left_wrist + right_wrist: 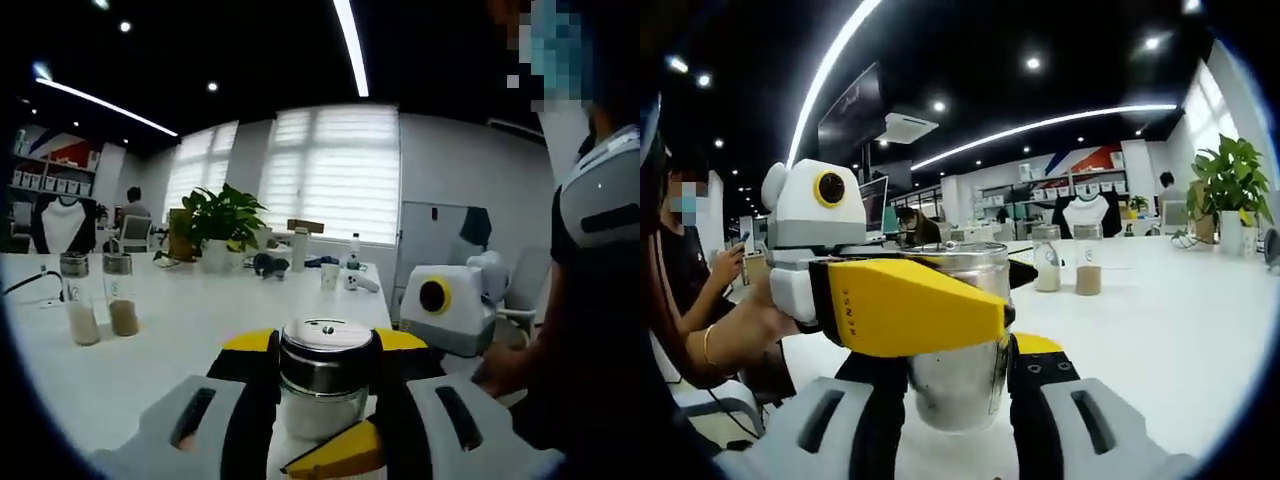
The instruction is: Rotate the seasoning bottle until the label or dispensing opening points toward the visible target arrow and the bottle remains upright within the marked orientation range
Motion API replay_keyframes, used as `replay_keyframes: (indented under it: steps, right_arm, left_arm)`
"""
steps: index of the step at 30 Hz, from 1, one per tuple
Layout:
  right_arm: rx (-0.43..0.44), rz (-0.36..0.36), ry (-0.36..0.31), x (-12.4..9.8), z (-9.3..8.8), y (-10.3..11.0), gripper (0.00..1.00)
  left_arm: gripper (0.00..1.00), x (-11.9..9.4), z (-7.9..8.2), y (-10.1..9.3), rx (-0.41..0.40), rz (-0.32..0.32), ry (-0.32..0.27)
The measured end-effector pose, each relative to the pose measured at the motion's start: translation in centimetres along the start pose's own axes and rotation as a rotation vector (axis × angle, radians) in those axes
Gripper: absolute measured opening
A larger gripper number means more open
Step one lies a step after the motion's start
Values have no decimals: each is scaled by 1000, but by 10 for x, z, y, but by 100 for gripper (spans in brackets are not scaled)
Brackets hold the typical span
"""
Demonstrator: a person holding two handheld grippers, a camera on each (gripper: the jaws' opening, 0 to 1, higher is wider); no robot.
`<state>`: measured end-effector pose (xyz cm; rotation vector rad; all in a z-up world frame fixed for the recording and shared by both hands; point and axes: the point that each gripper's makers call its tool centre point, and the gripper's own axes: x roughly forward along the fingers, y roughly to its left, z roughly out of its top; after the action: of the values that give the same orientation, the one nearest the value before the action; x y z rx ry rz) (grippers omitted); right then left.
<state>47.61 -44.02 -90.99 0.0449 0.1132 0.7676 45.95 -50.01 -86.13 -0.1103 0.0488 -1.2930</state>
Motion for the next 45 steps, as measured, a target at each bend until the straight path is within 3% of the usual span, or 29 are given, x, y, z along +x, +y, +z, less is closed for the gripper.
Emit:
replay_keyframes:
  steps: [12,15,17,32,45]
  right_arm:
    - [-24,-23,-13,-2,-4,-3,35]
    - [-28,-43,-28,-1,-2,-6,35]
    - [-32,-59,-42,0,-2,-10,35]
    - [-6,-114,-75,8,-6,-21,35]
    - [-22,-139,-60,13,-11,-24,34]
  left_arm:
    - [38,0,-6,3,-24,49,13]
    - [38,-1,-6,11,-43,131,18]
    - [38,-1,-5,15,-10,193,22]
    - [36,-9,-6,40,51,515,60]
    - [36,-14,-12,50,-11,644,54]
